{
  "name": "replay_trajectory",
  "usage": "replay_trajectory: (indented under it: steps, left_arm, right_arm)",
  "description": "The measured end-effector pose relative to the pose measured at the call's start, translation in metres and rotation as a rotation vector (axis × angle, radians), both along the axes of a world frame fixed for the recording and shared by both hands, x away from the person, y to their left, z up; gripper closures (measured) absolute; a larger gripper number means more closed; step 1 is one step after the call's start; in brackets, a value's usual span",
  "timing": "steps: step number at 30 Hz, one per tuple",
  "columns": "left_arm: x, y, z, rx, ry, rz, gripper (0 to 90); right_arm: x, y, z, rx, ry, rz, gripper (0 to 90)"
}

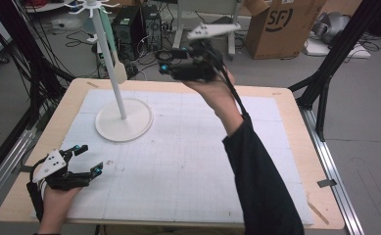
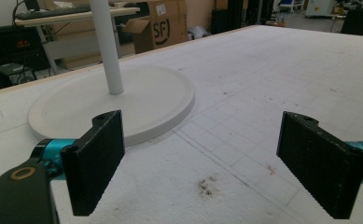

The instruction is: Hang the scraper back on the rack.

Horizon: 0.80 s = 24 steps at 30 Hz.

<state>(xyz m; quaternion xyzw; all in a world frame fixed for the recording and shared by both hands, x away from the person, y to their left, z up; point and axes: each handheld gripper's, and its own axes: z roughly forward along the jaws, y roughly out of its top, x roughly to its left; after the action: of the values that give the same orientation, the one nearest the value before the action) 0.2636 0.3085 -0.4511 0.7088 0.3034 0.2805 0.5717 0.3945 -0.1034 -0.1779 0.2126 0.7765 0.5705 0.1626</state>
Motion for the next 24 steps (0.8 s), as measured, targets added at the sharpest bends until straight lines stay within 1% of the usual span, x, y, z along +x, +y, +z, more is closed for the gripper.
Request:
replay_trajectory:
  steps: [3, 4, 5, 7, 8, 9, 10, 14, 16, 17, 18, 19, 20, 21, 24]
  left_arm:
    - [0.000, 0.001, 0.000, -0.005, 0.006, 0.001, 15.6]
    - [0.000, 0.001, 0.000, -0.007, 0.008, 0.000, 15.6]
    - [0.000, 0.001, 0.000, -0.005, 0.007, -0.001, 15.6]
    - [0.000, 0.000, 0.000, -0.005, 0.008, -0.003, 15.6]
    - [0.000, 0.001, 0.000, -0.004, 0.006, -0.004, 15.6]
    - [0.000, 0.001, 0.000, -0.004, 0.007, -0.004, 15.6]
    - [0.001, 0.001, 0.000, -0.007, 0.009, -0.002, 15.6]
    - [0.001, 0.001, 0.000, -0.010, 0.015, 0.002, 15.6]
    - [0.001, 0.000, 0.000, -0.010, 0.013, 0.001, 15.6]
    - [0.001, 0.001, 0.000, -0.009, 0.012, 0.003, 15.6]
    - [0.001, 0.001, 0.000, -0.010, 0.011, 0.003, 15.6]
    - [0.001, 0.001, 0.000, -0.010, 0.013, 0.002, 15.6]
    - [0.001, 0.001, 0.000, -0.011, 0.014, 0.002, 15.6]
    - [0.001, 0.002, 0.000, -0.016, 0.015, 0.005, 15.6]
    - [0.001, 0.001, 0.000, -0.012, 0.015, 0.006, 15.6]
  right_arm:
    - [-0.014, -0.031, -0.026, -0.010, -0.020, 0.004, 32.5]
    - [-0.020, -0.042, -0.036, -0.008, -0.018, -0.002, 29.8]
    - [-0.025, -0.053, -0.046, -0.004, -0.024, -0.011, 29.3]
    - [-0.037, -0.074, -0.066, 0.016, -0.011, -0.006, 27.9]
    - [-0.043, -0.084, -0.076, 0.019, -0.019, -0.008, 26.8]
    - [-0.049, -0.093, -0.087, 0.018, -0.025, -0.032, 25.0]
    - [-0.055, -0.103, -0.099, 0.020, -0.019, -0.051, 23.1]
    - [-0.076, -0.140, -0.144, 0.041, 0.019, -0.103, 19.4]
    - [-0.085, -0.155, -0.166, 0.046, 0.027, -0.124, 18.2]
    - [-0.090, -0.161, -0.176, 0.045, 0.039, -0.138, 17.2]
    - [-0.093, -0.167, -0.186, 0.038, 0.047, -0.149, 16.7]
    - [-0.096, -0.171, -0.194, 0.020, 0.052, -0.160, 16.4]
    - [-0.100, -0.175, -0.203, 0.015, 0.041, -0.181, 16.4]
    - [-0.103, -0.180, -0.211, 0.023, 0.039, -0.192, 16.4]
    - [-0.109, -0.191, -0.231, 0.053, 0.073, -0.228, 16.1]
